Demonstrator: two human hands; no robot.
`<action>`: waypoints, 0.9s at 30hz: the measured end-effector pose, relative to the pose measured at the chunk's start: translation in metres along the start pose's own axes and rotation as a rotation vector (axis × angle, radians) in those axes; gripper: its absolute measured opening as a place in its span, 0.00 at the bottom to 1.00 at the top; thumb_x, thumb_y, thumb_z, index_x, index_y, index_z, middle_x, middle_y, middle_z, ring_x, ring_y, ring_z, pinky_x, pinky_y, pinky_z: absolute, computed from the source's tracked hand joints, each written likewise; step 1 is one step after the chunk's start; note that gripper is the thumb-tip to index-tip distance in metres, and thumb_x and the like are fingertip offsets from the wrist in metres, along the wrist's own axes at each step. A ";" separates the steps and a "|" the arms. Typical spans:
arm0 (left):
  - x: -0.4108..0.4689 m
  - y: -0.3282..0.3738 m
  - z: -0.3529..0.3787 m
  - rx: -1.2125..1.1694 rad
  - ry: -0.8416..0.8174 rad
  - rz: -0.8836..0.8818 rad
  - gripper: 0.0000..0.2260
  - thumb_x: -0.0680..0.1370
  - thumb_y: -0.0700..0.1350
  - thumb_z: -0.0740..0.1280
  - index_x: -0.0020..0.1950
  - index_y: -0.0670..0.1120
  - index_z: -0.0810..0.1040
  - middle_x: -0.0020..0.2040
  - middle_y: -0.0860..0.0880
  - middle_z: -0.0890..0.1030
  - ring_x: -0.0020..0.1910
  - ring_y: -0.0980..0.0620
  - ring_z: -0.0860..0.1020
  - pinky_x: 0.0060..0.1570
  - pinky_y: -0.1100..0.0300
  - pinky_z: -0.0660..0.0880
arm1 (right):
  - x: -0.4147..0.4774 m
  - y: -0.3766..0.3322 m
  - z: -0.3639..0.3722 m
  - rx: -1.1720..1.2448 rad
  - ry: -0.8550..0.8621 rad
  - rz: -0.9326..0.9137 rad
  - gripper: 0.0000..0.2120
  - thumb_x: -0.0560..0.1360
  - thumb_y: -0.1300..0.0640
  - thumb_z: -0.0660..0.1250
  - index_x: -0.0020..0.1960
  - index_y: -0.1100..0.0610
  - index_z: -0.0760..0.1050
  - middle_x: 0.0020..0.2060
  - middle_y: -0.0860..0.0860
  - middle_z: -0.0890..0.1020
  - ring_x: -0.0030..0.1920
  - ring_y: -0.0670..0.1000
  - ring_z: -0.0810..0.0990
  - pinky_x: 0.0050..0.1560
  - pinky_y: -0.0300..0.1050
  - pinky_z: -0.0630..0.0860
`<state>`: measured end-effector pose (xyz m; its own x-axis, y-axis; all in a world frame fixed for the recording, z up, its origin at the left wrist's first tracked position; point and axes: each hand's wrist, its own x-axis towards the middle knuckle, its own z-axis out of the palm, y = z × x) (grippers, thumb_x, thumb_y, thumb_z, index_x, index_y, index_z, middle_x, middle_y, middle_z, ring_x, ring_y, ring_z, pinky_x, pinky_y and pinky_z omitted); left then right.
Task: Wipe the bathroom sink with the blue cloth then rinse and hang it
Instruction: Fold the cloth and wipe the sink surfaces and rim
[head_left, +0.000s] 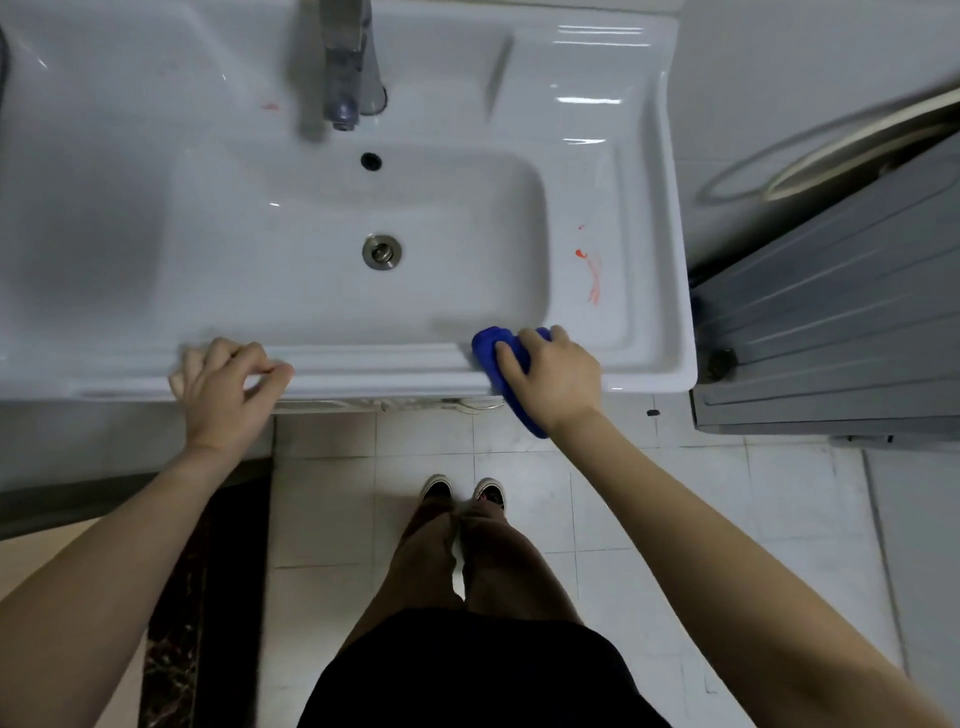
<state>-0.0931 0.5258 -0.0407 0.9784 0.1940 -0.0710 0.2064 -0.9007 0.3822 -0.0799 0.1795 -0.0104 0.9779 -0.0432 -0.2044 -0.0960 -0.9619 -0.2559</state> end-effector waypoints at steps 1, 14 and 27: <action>0.001 0.000 0.000 0.006 0.004 0.005 0.18 0.70 0.62 0.58 0.38 0.48 0.76 0.46 0.48 0.74 0.55 0.43 0.68 0.51 0.53 0.57 | 0.000 0.003 0.000 0.003 -0.005 -0.037 0.19 0.80 0.41 0.56 0.44 0.54 0.74 0.36 0.52 0.71 0.31 0.56 0.72 0.32 0.44 0.66; 0.000 0.005 0.000 -0.010 -0.005 -0.034 0.16 0.70 0.60 0.59 0.37 0.48 0.75 0.48 0.48 0.74 0.56 0.43 0.67 0.55 0.52 0.59 | -0.012 0.067 -0.008 -0.013 0.206 0.184 0.19 0.78 0.44 0.58 0.43 0.58 0.77 0.37 0.57 0.74 0.31 0.61 0.73 0.30 0.45 0.68; 0.001 0.005 -0.006 -0.017 -0.064 -0.031 0.19 0.69 0.63 0.56 0.39 0.49 0.76 0.49 0.48 0.73 0.56 0.43 0.67 0.57 0.51 0.59 | -0.005 0.052 -0.002 -0.046 0.182 0.011 0.19 0.79 0.43 0.57 0.47 0.55 0.80 0.34 0.52 0.70 0.30 0.58 0.73 0.29 0.43 0.65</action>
<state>-0.0917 0.5240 -0.0335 0.9704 0.1956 -0.1418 0.2366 -0.8880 0.3942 -0.0891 0.1294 -0.0206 0.9947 -0.0981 -0.0311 -0.1025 -0.9723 -0.2102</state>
